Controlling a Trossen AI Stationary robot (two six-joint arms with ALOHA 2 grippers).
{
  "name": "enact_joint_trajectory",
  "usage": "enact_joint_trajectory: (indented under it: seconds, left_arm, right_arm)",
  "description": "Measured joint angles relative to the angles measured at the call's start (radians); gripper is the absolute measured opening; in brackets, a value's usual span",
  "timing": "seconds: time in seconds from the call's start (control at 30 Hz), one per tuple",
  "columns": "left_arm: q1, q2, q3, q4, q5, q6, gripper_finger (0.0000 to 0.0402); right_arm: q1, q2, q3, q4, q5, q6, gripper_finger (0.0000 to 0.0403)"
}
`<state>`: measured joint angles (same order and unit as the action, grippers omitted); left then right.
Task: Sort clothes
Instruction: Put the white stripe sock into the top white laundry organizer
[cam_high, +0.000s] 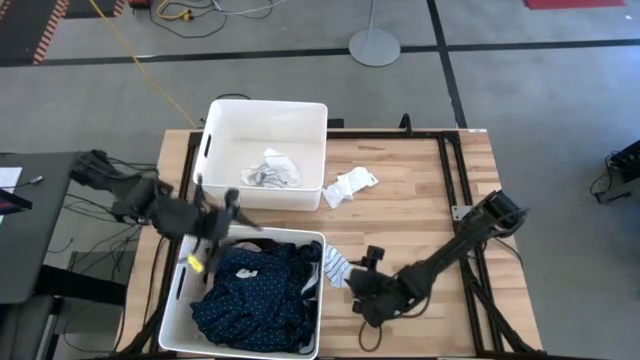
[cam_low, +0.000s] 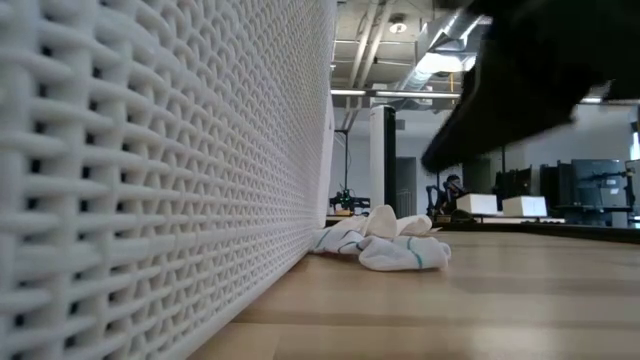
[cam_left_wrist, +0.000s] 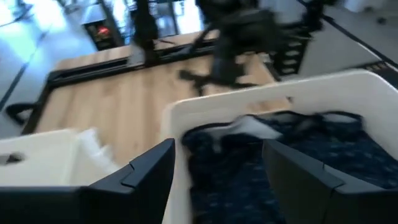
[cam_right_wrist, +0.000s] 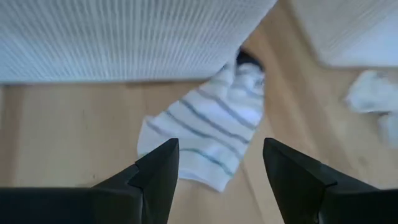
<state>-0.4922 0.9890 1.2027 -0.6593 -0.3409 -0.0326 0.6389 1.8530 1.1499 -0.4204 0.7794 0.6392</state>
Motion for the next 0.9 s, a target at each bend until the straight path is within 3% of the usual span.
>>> enact_joint_trajectory:
  seconds: [0.2, 0.33, 0.47, 0.6, 0.73, 0.9]
  left_arm:
    - [-0.208, 0.099, -0.041, 0.109, -0.131, 0.021, 0.0235]
    - [-0.314, 0.167, -0.083, 0.256, -0.199, 0.076, 0.0235]
    - [-0.375, 0.232, -0.096, 0.370, -0.240, 0.118, 0.0235]
    - [-0.416, 0.289, -0.096, 0.468, -0.267, 0.175, 0.0235]
    - [-0.442, 0.330, -0.096, 0.580, -0.268, 0.270, 0.0235]
    - [-0.456, 0.346, -0.096, 0.640, -0.268, 0.315, 0.0235]
  right_arm:
    - [-0.081, 0.001, -0.144, 0.314, -0.139, -0.102, 0.0250]
    - [-0.129, 0.001, -0.200, 0.471, -0.174, -0.182, 0.0250]
    - [-0.171, 0.001, -0.232, 0.473, -0.188, -0.199, 0.0249]
    - [-0.206, 0.032, -0.243, 0.504, -0.282, -0.207, 0.0248]
    - [-0.210, 0.101, -0.238, 0.608, -0.308, -0.225, 0.0246]
    - [-0.205, 0.156, -0.225, 0.605, -0.298, -0.179, 0.0201]
